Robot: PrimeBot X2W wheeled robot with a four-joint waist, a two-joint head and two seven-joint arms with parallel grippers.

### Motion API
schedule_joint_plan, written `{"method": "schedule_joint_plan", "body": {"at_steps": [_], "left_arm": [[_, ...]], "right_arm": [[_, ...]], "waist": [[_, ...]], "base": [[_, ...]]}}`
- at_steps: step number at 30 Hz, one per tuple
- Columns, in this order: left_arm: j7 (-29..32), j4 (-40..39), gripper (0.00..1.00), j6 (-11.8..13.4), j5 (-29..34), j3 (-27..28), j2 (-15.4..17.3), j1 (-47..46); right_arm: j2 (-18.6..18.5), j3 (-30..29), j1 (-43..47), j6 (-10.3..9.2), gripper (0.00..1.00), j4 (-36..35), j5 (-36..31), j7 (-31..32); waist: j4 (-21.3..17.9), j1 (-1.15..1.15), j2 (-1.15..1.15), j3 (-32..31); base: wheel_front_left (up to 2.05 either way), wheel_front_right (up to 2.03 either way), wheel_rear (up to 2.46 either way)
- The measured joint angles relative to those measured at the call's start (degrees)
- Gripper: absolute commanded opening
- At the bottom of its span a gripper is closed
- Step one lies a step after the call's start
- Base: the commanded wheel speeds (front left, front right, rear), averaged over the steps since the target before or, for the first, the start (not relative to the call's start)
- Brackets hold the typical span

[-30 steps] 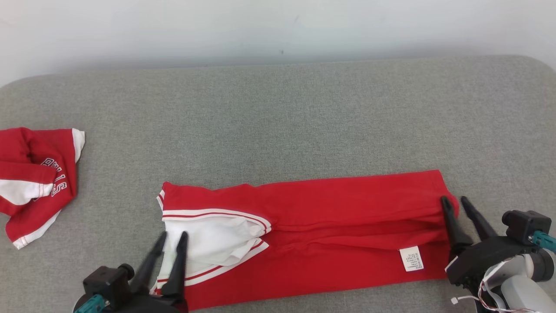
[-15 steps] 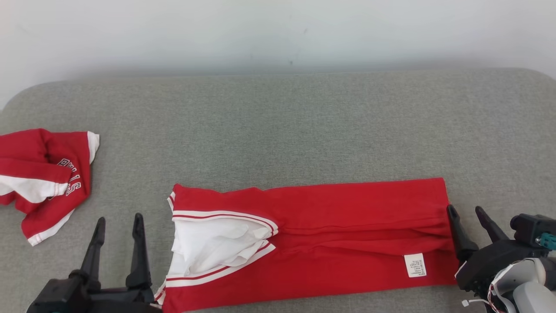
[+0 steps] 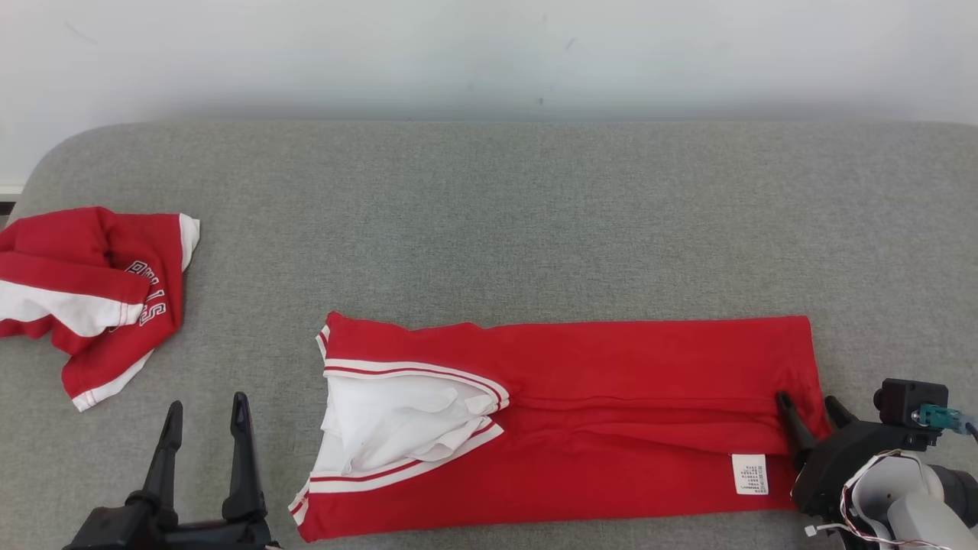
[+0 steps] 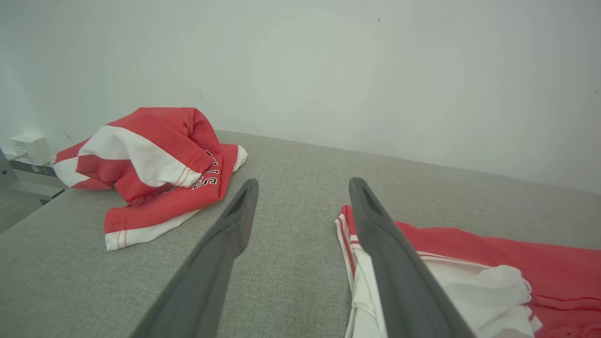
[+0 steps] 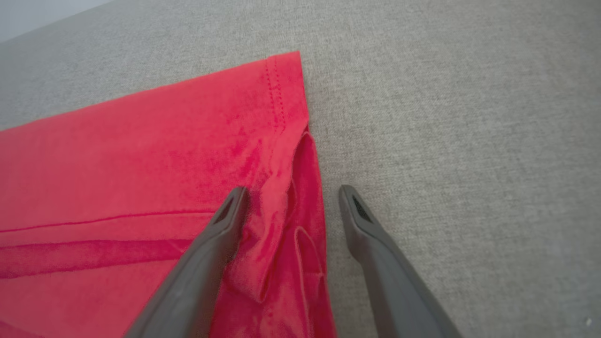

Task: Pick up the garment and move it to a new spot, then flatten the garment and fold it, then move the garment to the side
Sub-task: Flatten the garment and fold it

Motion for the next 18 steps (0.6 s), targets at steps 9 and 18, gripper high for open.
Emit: {"method": "schedule_joint_plan", "body": {"at_steps": [9,18], "left_arm": [[0.0,1.36,1.0,-2.4,2.96,3.25,-2.33,-0.01],[0.0,1.77,1.0,-3.5,4.32,5.0,-3.48,0.91]], "right_arm": [[0.46,0.68,-1.65,0.0,0.0,4.5,1.62,-0.49],[-5.26,-2.04,-2.72,0.02,0.0,7.82,3.13,-2.8]], "waist": [[0.39,-0.01,0.0,-0.77],[-0.89,-0.01,0.0,-2.93]], "base": [[0.0,0.0,0.0],[0.0,0.0,0.0]]}}
